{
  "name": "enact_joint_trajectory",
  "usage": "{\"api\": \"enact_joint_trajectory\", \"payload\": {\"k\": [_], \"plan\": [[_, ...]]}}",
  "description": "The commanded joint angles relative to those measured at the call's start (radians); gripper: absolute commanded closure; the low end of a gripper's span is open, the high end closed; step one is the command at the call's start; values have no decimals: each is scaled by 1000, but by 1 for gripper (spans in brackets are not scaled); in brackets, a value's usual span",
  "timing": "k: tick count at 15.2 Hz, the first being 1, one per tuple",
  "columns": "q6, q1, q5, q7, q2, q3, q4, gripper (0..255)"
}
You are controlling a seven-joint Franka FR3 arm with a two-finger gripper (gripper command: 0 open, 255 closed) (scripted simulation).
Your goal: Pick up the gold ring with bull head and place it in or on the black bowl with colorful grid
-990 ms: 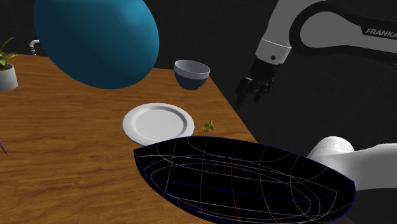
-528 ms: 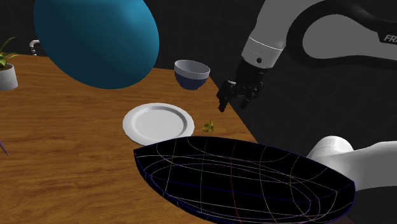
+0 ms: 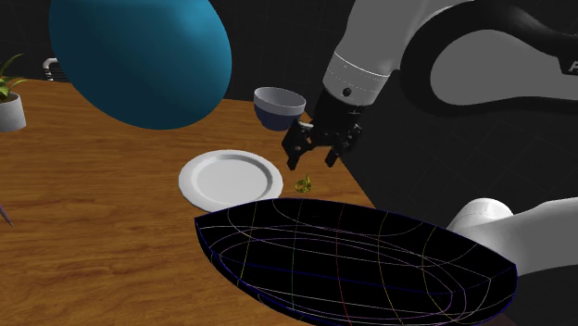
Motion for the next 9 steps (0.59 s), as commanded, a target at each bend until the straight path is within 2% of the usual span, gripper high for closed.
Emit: {"api": "enact_joint_trajectory", "payload": {"k": [1,5,9], "plan": [[28,1,4,5,3,10,-22,0],[92,1,11,4,15,26,-74,0],[92,0,11,4,15,26,-74,0]]}}
